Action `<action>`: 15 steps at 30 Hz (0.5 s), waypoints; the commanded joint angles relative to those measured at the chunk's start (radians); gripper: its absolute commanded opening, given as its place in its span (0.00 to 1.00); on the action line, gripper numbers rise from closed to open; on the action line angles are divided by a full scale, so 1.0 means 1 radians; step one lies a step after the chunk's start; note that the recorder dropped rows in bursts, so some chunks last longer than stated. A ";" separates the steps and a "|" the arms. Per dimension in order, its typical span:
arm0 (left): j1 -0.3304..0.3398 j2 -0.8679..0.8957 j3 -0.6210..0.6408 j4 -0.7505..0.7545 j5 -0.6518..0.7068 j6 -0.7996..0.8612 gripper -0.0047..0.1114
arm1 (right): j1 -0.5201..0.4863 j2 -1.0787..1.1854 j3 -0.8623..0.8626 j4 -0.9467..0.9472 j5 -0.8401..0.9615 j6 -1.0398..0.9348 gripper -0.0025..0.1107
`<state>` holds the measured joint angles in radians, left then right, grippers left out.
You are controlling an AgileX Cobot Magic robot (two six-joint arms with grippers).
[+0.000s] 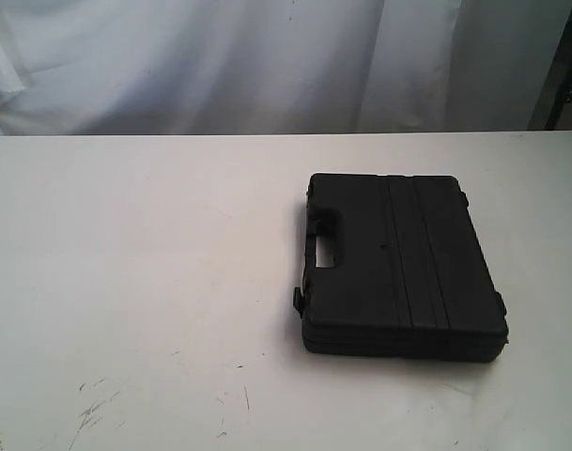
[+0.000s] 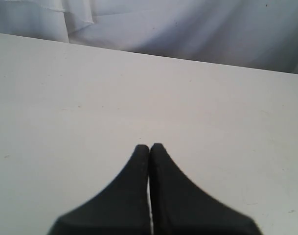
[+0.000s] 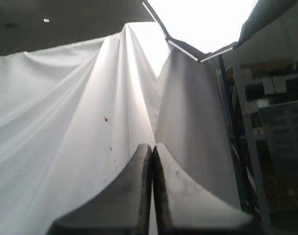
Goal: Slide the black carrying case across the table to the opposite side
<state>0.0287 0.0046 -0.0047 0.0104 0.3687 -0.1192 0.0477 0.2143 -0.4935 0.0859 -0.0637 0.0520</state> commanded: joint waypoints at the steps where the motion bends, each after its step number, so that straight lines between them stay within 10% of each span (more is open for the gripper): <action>1: 0.001 -0.005 0.005 0.003 -0.005 -0.004 0.04 | -0.006 0.161 -0.123 0.001 0.187 0.003 0.02; 15: 0.001 -0.005 0.005 0.003 -0.005 -0.001 0.04 | -0.006 0.561 -0.214 0.139 0.871 -0.088 0.02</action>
<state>0.0287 0.0046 -0.0047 0.0104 0.3687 -0.1192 0.0477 0.7467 -0.7023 0.2164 0.6779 -0.0211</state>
